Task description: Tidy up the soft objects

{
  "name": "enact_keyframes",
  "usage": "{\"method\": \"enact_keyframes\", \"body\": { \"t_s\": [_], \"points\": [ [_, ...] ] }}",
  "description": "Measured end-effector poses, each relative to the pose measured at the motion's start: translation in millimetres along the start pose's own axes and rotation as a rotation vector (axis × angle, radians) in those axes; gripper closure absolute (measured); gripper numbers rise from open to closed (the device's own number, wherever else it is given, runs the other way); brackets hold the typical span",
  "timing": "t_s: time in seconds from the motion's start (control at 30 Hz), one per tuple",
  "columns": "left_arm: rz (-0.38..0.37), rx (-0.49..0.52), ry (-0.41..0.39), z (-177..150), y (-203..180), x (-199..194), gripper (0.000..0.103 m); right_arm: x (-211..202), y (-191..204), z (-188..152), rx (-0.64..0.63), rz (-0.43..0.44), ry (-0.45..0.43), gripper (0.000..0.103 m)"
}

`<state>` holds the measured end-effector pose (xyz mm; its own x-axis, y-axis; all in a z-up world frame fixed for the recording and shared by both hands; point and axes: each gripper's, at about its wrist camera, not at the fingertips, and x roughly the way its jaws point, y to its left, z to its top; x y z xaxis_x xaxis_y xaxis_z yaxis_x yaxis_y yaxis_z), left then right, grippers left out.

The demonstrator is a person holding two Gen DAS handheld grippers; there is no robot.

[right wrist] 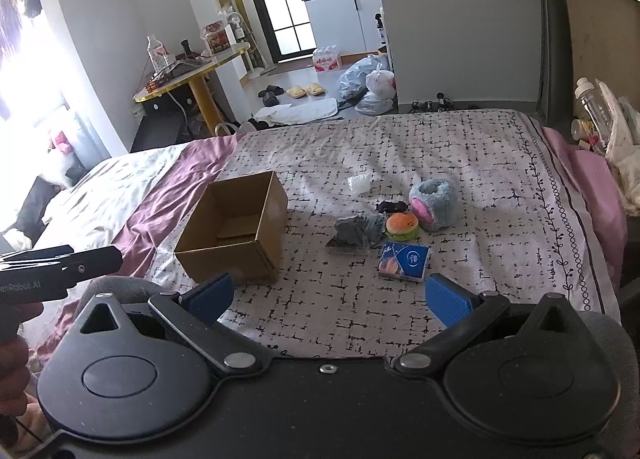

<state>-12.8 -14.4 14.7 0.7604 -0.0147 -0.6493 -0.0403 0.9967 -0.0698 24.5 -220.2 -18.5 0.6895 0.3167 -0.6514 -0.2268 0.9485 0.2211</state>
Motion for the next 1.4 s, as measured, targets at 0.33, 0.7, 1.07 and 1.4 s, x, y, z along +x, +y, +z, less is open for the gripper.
{"method": "enact_keyframes", "body": {
  "t_s": [0.33, 0.7, 1.07, 1.4],
  "points": [
    [-0.007, 0.010, 0.020, 1, -4, 10, 0.000, 5, -4, 1, -0.003, -0.006, 0.010, 0.000],
    [-0.063, 0.001, 0.036, 7, -16, 40, 0.000, 24, -31, 1, 0.069, -0.011, 0.033, 0.000],
    [-0.125, -0.002, 0.076, 8, -37, 86, 0.001, 48, -69, 2, 0.174, -0.019, 0.051, 0.000],
    [-0.148, -0.031, 0.114, 14, -44, 131, 0.003, 88, -85, 13, 0.261, -0.004, 0.084, 0.001]
  ]
}}
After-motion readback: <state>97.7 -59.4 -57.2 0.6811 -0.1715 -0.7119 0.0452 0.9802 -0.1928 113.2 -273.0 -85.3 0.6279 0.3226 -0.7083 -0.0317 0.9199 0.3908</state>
